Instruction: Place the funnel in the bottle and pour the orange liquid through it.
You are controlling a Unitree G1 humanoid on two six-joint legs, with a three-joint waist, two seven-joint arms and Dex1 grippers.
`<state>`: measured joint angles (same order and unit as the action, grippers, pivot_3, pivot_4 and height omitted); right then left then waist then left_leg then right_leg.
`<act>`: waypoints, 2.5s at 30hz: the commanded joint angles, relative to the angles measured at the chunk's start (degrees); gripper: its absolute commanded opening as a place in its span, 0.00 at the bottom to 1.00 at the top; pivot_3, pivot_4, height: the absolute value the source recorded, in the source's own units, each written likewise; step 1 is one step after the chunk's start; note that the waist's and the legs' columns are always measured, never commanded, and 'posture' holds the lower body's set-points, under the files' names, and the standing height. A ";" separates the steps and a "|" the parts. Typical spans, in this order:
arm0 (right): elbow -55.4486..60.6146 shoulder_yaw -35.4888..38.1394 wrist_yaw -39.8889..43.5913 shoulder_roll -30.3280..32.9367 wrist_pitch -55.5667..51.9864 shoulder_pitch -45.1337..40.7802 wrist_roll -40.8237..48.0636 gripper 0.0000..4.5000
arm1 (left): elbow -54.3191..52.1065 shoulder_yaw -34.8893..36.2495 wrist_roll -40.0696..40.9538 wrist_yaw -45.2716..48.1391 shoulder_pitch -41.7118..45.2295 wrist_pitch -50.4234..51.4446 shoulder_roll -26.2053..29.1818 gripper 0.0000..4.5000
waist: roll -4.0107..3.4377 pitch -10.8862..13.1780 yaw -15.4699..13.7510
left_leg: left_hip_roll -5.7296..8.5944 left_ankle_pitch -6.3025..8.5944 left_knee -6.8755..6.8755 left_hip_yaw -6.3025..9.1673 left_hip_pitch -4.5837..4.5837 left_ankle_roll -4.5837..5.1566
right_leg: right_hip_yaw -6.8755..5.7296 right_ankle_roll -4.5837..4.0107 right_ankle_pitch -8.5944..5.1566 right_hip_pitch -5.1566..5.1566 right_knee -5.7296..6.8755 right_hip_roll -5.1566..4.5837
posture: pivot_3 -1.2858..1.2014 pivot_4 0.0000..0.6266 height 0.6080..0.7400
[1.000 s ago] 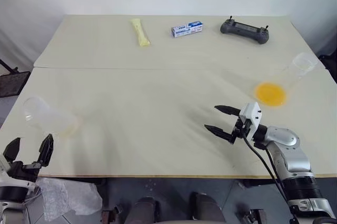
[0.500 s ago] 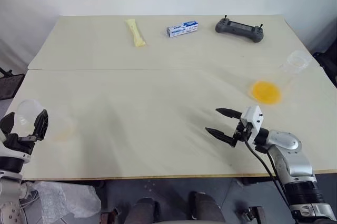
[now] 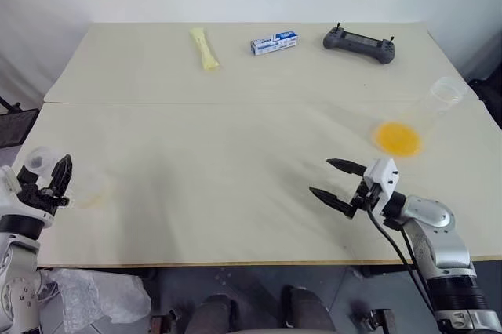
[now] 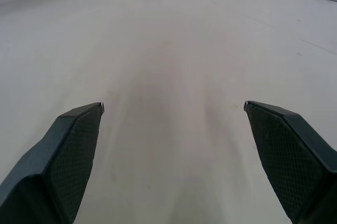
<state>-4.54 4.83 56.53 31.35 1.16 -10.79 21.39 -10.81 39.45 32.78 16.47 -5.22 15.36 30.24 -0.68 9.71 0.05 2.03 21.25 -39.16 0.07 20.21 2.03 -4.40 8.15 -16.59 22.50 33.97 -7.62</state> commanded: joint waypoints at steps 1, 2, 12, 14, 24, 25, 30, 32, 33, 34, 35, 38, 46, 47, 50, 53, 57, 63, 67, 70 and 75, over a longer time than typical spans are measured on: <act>2.15 1.50 -0.65 0.65 1.02 -0.01 0.23 1.00 | -0.65 0.53 0.30 1.57 1.26 0.28 2.18 0.51 | 0.00 0.00 0.01 | 0.00 0.00 -0.01 -0.01 0.00 0.00 | 0.00 0.00 0.00 0.00 0.01 0.00 | 0.52 0.24 1.00; 2.18 1.63 -0.84 0.67 0.96 -0.09 0.26 1.00 | -0.65 0.07 0.50 2.25 2.01 0.66 2.80 0.51 | 0.00 0.00 0.01 | 0.00 -0.01 -0.01 -0.01 0.00 0.00 | 0.00 0.00 0.00 0.00 0.01 0.00 | 0.52 0.24 1.00; 9.63 4.19 1.41 4.05 -3.50 2.98 5.39 1.00 | 6.56 -16.66 -0.24 19.09 19.75 -0.27 6.56 0.51 | -0.01 0.02 -0.45 | 0.19 -0.09 -0.04 0.13 0.03 0.04 | -0.10 0.04 0.02 -0.01 0.11 0.06 | 0.52 0.24 1.00; 12.93 5.11 2.09 4.70 -5.47 4.83 7.77 1.00 | 8.99 -20.71 -0.29 22.21 24.73 -0.25 5.42 0.51 | -0.01 0.03 -0.69 | 0.21 -0.10 -0.04 0.13 0.03 0.04 | -0.15 0.06 0.03 0.00 0.14 0.08 | 0.52 0.24 1.00; 23.67 9.18 -3.67 3.80 -8.11 12.95 9.94 1.00 | 24.92 -40.30 -5.24 39.43 46.89 -2.17 -6.06 0.51 | 0.14 0.12 -1.48 | 0.31 -0.16 -0.18 -0.07 0.13 0.16 | -0.16 0.23 0.12 -0.01 0.11 0.16 | 0.52 0.24 1.00; 24.39 9.32 -4.15 3.64 -8.15 13.65 9.91 1.00 | 26.56 -41.07 -6.16 40.26 48.06 -3.18 -6.74 0.51 | 0.17 0.14 -1.41 | 0.30 -0.16 -0.18 -0.10 0.12 0.16 | -0.16 0.23 0.12 -0.01 0.10 0.17 | 0.52 0.24 1.00; 27.55 10.73 -6.85 2.75 -7.60 17.73 9.77 1.00 | 34.49 -43.99 -10.09 44.53 53.08 -7.05 -9.91 0.51 | 0.24 0.18 -1.42 | 0.23 -0.18 -0.18 -0.27 0.12 0.19 | -0.15 0.23 0.12 0.04 0.12 0.21 | 0.52 0.24 1.00; 28.81 11.20 -7.80 2.26 -7.38 19.39 9.60 1.00 | 37.97 -44.81 -12.26 45.43 54.62 -8.88 -10.12 0.51 | 0.25 0.18 -1.51 | 0.24 -0.18 -0.19 -0.26 0.12 0.20 | -0.15 0.23 0.12 0.04 0.11 0.20 | 0.52 0.24 1.00; 29.31 11.32 -8.14 2.10 -7.30 20.00 9.56 1.00 | 39.27 -44.98 -13.00 45.92 55.15 -9.79 -10.15 0.51 | 0.26 0.19 -1.53 | 0.25 -0.18 -0.20 -0.25 0.12 0.20 | -0.15 0.23 0.12 0.03 0.12 0.20 | 0.52 0.24 1.00; 29.76 11.42 -8.52 1.91 -7.27 20.55 9.54 1.00 | 40.39 -44.97 -13.58 46.24 55.61 -10.49 -10.14 0.51 | 0.27 0.19 -1.53 | 0.25 -0.18 -0.20 -0.25 0.12 0.20 | -0.15 0.23 0.12 0.04 0.11 0.20 | 0.52 0.24 1.00; 30.11 11.48 -8.84 1.70 -7.19 21.08 9.44 1.00 | 41.37 -44.96 -14.19 46.65 56.01 -11.20 -10.10 0.51 | 0.27 0.20 -1.53 | 0.25 -0.18 -0.20 -0.25 0.12 0.20 | -0.15 0.23 0.12 0.04 0.11 0.20 | 0.52 0.24 1.00; 30.72 11.32 -9.38 1.37 -6.77 22.25 9.17 1.00 | 43.45 -45.20 -15.83 48.03 56.58 -13.24 -9.98 0.51 | 0.29 0.21 -1.53 | 0.27 -0.19 -0.20 -0.26 0.12 0.21 | -0.15 0.24 0.13 0.03 0.11 0.17 | 0.52 0.24 1.00; 30.31 10.89 -9.71 1.72 -6.20 22.01 9.16 1.00 | 44.55 -44.23 -15.93 49.96 56.27 -15.61 -11.37 0.89 | 0.32 0.23 -1.61 | 0.27 -0.19 -0.26 -0.23 0.14 0.22 | -0.15 0.24 0.13 0.02 0.13 0.17 | 0.52 0.24 1.00; 30.07 10.90 -9.59 1.84 -6.21 21.74 9.20 1.00 | 44.28 -44.31 -16.13 49.90 56.09 -15.00 -11.25 0.97 | 0.32 0.23 -1.59 | 0.27 -0.19 -0.28 -0.22 0.15 0.23 | -0.15 0.24 0.13 0.02 0.13 0.17 | 0.52 0.24 1.00; 29.08 11.08 -9.05 2.32 -6.34 20.54 9.45 1.00 | 42.88 -43.95 -15.56 50.42 55.47 -13.73 -11.12 0.99 | 0.32 0.23 -1.54 | 0.27 -0.19 -0.29 -0.24 0.15 0.23 | -0.15 0.24 0.13 0.02 0.14 0.17 | 0.52 0.24 1.00; 28.19 11.23 -8.35 2.74 -6.45 19.47 9.56 1.00 | 41.70 -43.48 -15.33 50.19 55.03 -12.66 -10.78 0.99 | 0.32 0.23 -1.54 | 0.26 -0.19 -0.30 -0.22 0.15 0.23 | -0.15 0.24 0.13 0.03 0.16 0.17 | 0.52 0.24 1.00; 27.26 11.21 -7.49 3.21 -6.69 18.05 9.66 1.00 | 38.19 -42.58 -14.82 49.58 53.18 -9.97 -9.59 0.99 | 0.32 0.23 -1.52 | 0.27 -0.19 -0.31 -0.21 0.15 0.23 | -0.14 0.25 0.13 0.03 0.18 0.16 | 0.52 0.24 1.00; 27.22 11.07 -6.57 3.94 -7.63 16.75 10.17 1.00 | 33.15 -40.74 -14.25 48.58 50.63 -5.91 -6.77 0.99 | 0.32 0.23 -1.49 | 0.26 -0.19 -0.36 -0.15 0.16 0.23 | -0.15 0.24 0.13 0.03 0.23 0.16 | 0.52 0.24 1.00; 26.90 11.06 -5.43 5.05 -8.46 15.92 10.80 1.00 | 28.49 -37.26 -11.99 47.83 48.35 -0.81 -2.18 0.99 | 0.32 0.23 -1.39 | 0.25 -0.19 -0.37 -0.11 0.16 0.23 | -0.15 0.24 0.13 0.04 0.25 0.16 | 0.52 0.24 1.00; 26.33 11.12 -4.68 5.69 -9.02 14.96 11.08 1.00 | 24.27 -33.61 -10.70 45.16 45.78 2.17 1.25 0.99 | 0.32 0.23 -1.33 | 0.23 -0.19 -0.37 -0.09 0.15 0.22 | -0.14 0.24 0.13 0.06 0.30 0.15 | 0.52 0.24 1.00; 24.55 10.30 -2.71 6.60 -10.16 12.57 11.56 1.00 | 16.75 -22.66 -8.57 36.89 36.77 5.74 6.76 0.99 | 0.32 0.23 -1.10 | 0.24 -0.18 -0.37 -0.01 0.15 0.21 | -0.16 0.24 0.13 0.06 0.33 0.10 | 0.52 0.24 1.00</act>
<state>19.73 14.16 53.01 37.33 -8.97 2.25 31.60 9.04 12.38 22.81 55.99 33.32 20.48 35.59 -0.36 9.93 -1.04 2.25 21.08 -39.52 0.08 20.36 2.22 -4.54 8.39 -16.46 22.56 34.30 -7.52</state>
